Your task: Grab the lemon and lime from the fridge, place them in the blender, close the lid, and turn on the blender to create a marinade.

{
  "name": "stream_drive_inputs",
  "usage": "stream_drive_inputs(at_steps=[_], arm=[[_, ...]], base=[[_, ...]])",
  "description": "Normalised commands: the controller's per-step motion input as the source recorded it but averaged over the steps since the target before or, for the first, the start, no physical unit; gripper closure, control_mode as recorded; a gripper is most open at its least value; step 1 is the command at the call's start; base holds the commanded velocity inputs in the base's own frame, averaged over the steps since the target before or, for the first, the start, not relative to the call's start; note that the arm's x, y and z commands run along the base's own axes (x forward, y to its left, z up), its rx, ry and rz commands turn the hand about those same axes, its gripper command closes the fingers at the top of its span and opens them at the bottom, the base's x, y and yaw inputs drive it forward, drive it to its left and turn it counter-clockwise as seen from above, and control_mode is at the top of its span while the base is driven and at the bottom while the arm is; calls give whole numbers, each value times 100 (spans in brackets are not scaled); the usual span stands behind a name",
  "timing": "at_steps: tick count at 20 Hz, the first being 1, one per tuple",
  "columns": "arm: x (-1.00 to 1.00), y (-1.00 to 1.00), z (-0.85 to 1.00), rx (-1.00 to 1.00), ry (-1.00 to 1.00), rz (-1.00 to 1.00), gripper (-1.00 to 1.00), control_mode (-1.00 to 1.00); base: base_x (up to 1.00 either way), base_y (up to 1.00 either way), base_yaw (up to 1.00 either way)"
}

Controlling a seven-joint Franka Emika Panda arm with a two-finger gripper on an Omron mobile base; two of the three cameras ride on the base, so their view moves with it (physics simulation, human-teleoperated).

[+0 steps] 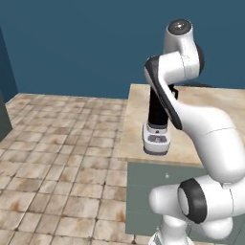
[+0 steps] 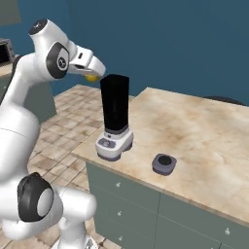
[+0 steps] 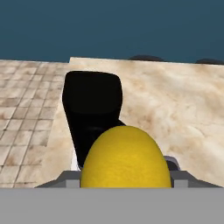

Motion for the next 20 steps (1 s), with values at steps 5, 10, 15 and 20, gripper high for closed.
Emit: stream_drive_inputs(at_steps=[5, 10, 15, 20], arm=[[41, -1, -22, 0, 0, 4, 100, -100], [36, -12, -25, 2, 0, 6, 100, -100], [20, -25, -27, 5, 0, 7, 100, -100], [2, -15, -37, 7, 0, 7, 100, -100]], base=[[0, 0, 0], [0, 0, 0], [0, 0, 0], [0, 0, 0]])
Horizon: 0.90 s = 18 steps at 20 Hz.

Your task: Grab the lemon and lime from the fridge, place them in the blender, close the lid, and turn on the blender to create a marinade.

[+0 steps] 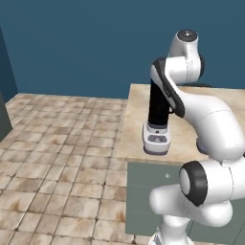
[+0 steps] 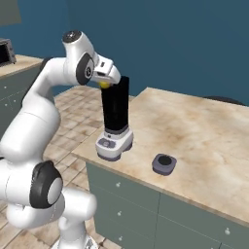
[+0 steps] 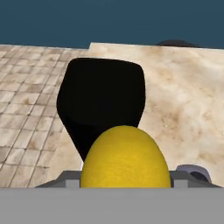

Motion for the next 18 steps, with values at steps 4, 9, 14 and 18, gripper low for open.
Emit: stream_drive_inputs(at_steps=[4, 9, 14, 18], arm=[[5, 0, -47, 4, 3, 6, 100, -100], [24, 0, -27, 1, 5, 4, 100, -100], [31, 0, 22, 0, 1, 0, 100, -100], [25, 0, 47, 0, 0, 0, 100, -100]], base=[[0, 0, 0], [0, 0, 0], [0, 0, 0], [0, 0, 0]])
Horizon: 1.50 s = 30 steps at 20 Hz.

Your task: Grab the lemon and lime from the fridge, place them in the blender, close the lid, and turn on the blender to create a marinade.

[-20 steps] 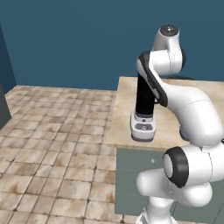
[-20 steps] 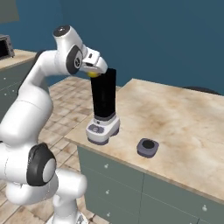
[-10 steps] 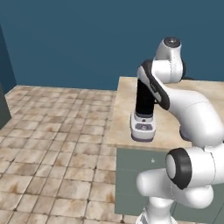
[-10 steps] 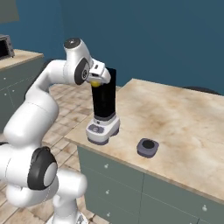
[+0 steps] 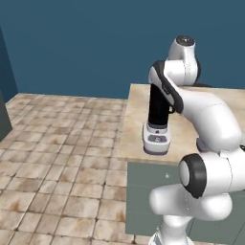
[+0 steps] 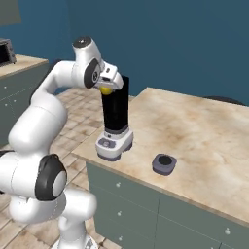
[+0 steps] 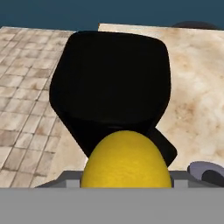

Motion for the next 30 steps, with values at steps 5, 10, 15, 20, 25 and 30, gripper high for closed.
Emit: stream_drive_inputs(at_steps=[5, 10, 15, 20, 25, 30], arm=[[9, 0, 12, 0, 0, 0, 100, -100], [-33, 0, 21, 0, -22, 0, 100, -100], [-24, 0, 28, 0, -25, 0, 100, -100], [1, 0, 23, 0, -13, 0, 100, -100], [14, 0, 34, 0, -4, 0, 100, -100], [22, 0, 6, 0, 0, 0, 100, 100]], base=[[0, 0, 0], [0, 0, 0], [0, 0, 0], [0, 0, 0], [0, 0, 0], [17, -1, 0]])
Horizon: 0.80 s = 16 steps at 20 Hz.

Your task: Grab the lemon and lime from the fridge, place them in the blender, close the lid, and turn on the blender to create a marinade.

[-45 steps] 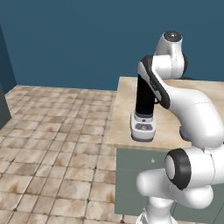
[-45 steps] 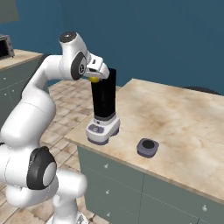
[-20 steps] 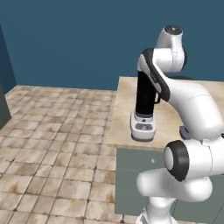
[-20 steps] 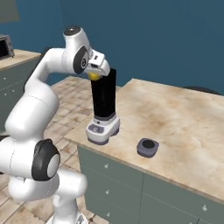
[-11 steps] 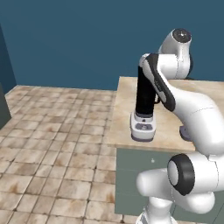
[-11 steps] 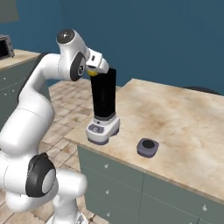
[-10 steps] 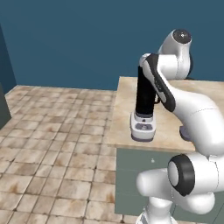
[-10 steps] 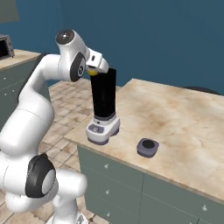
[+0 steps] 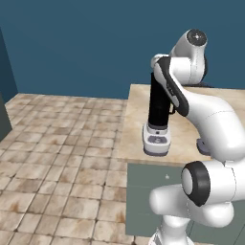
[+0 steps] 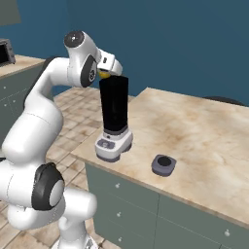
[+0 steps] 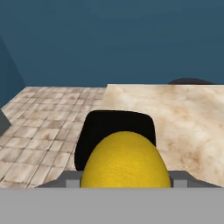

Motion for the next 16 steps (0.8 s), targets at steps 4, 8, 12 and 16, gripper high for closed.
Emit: stream_drive_inputs(at_steps=[4, 8, 12, 16], arm=[[0, 0, 0, 0, 0, 0, 100, 100], [0, 0, 0, 0, 0, 0, 100, 100], [0, 0, 0, 0, 0, 0, 100, 100], [0, 0, 0, 0, 0, 0, 100, 100]], base=[[38, -4, 0], [18, -6, 0], [23, 0, 0], [45, 0, 0]])
